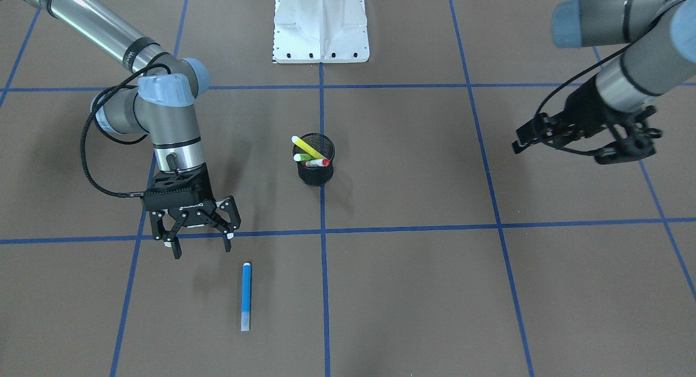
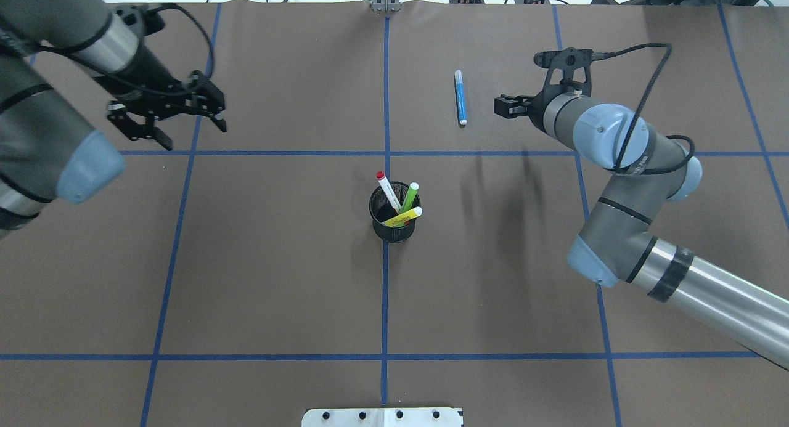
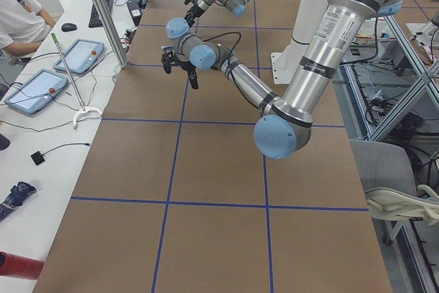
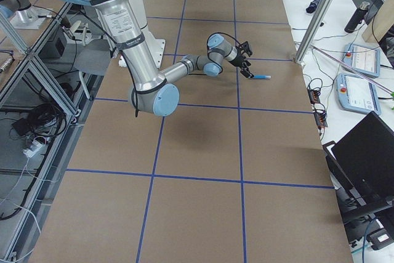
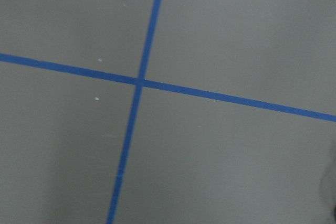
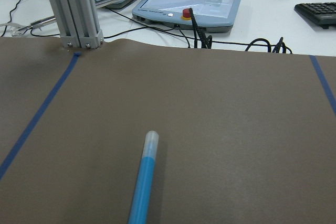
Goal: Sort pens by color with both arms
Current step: 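Lower the left gripper into the cup onto the red-capped marker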
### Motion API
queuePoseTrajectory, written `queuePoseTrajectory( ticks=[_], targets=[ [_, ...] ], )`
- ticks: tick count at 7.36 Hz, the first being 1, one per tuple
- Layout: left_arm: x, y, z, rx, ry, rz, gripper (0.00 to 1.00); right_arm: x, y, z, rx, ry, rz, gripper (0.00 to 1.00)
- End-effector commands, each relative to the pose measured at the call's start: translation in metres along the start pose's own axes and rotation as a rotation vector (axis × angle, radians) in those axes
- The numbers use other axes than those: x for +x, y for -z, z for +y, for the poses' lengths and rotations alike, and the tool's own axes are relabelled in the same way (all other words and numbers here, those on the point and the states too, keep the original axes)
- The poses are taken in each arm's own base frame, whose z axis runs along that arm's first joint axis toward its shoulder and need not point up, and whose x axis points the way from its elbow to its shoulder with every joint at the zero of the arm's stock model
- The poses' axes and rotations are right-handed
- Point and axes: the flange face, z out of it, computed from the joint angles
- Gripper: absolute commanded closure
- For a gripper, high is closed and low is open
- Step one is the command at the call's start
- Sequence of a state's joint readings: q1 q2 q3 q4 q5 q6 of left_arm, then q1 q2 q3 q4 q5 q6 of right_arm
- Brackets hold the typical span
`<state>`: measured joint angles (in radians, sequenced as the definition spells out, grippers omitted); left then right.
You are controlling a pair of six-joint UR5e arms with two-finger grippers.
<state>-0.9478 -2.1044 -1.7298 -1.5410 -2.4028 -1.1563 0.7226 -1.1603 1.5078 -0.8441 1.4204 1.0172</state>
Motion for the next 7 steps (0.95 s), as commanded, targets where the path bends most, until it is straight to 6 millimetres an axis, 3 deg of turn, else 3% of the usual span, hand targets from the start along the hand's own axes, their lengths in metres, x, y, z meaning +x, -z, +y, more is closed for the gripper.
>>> queuePoseTrajectory(
  ticks=[1, 2, 3, 5, 6, 7],
  targets=[
    [0.108, -0.036, 0.004, -0.066, 0.097, -0.008, 0.00, 0.060, 0.018, -0.030, -0.082, -0.050, -0.031, 0.00],
    [0.167, -0.062, 0.015, -0.105, 0.118, -0.028, 0.01, 0.086, 0.032, -0.043, -0.133, -0.078, -0.060, 0.00],
    [0.192, -0.065, 0.009, -0.109, 0.129, -0.031, 0.01, 0.110, 0.037, -0.049, -0.182, -0.101, -0.075, 0.00],
    [0.214, -0.082, 0.017, -0.132, 0.164, -0.050, 0.07, 0.120, 0.037, -0.043, -0.196, -0.102, -0.066, 0.00],
    [0.221, -0.096, 0.031, -0.151, 0.153, -0.060, 0.12, 0.122, 0.037, -0.043, -0.195, -0.103, -0.064, 0.00],
    [0.225, -0.102, 0.040, -0.161, 0.157, -0.064, 0.23, 0.122, 0.037, -0.043, -0.193, -0.103, -0.063, 0.00]
  ],
)
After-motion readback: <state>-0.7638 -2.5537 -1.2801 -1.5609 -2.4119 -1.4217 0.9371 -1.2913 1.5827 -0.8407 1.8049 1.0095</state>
